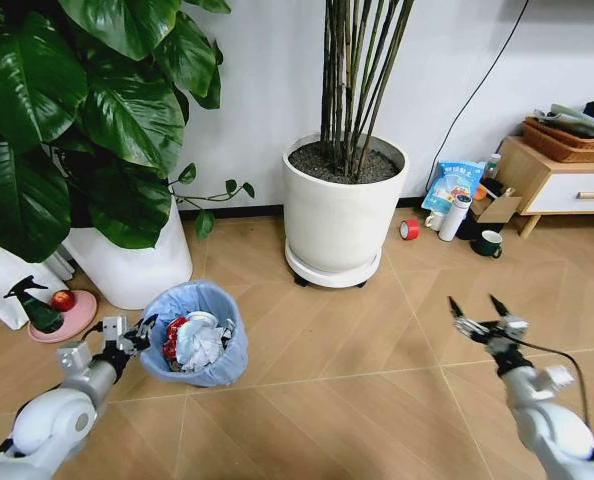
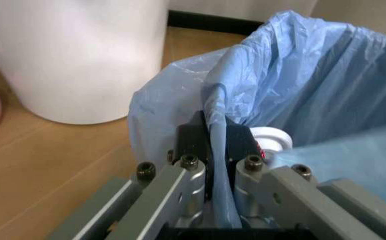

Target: Pick up the trash bin and place the garbage on the floor into it.

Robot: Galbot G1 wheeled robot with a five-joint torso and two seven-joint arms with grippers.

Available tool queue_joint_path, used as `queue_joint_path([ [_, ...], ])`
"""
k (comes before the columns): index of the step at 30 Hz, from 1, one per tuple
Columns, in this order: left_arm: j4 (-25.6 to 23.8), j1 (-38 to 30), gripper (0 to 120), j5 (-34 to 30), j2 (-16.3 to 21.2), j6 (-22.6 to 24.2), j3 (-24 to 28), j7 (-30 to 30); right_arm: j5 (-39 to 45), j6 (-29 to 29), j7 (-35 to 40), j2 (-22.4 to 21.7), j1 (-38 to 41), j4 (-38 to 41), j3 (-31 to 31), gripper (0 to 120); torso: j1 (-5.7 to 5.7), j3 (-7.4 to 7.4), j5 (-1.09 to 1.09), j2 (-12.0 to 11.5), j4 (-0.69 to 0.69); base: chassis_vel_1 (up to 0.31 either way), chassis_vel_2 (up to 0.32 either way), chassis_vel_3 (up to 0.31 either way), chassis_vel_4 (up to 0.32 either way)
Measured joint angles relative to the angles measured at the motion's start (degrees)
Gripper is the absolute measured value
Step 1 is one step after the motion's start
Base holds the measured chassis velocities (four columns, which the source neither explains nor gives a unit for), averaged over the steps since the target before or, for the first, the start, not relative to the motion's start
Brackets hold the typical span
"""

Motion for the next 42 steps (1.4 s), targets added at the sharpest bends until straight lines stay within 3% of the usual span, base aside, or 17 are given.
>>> queue_joint_path([
  [8, -0.98, 2.86, 0, 0.61, -1.59, -0.31, -4.65, 0.55, -0.92, 0.37, -1.17, 4.64, -2.85, 3.77, 1.04, 100, 0.00, 0.00, -0.02, 0.00, -0.01, 0.000, 0.000, 0.000, 0.000],
  [28, -1.25, 2.61, 0, 0.17, -3.01, -0.14, -6.96, -0.30, -0.86, 1.38, -1.71, 4.06, -0.57, 0.76, -2.06, 100, 0.02, 0.02, -0.02, -0.01, -0.02, 0.009, -0.008, -0.006, 0.011],
  [42, -1.91, 2.35, 0, -0.32, -2.27, 0.06, -7.00, -0.62, -0.87, 2.23, -2.73, 4.14, -1.12, 0.58, -1.64, 100, 0.01, 0.01, -0.01, -0.01, -0.02, 0.191, -0.180, -0.188, 0.187],
])
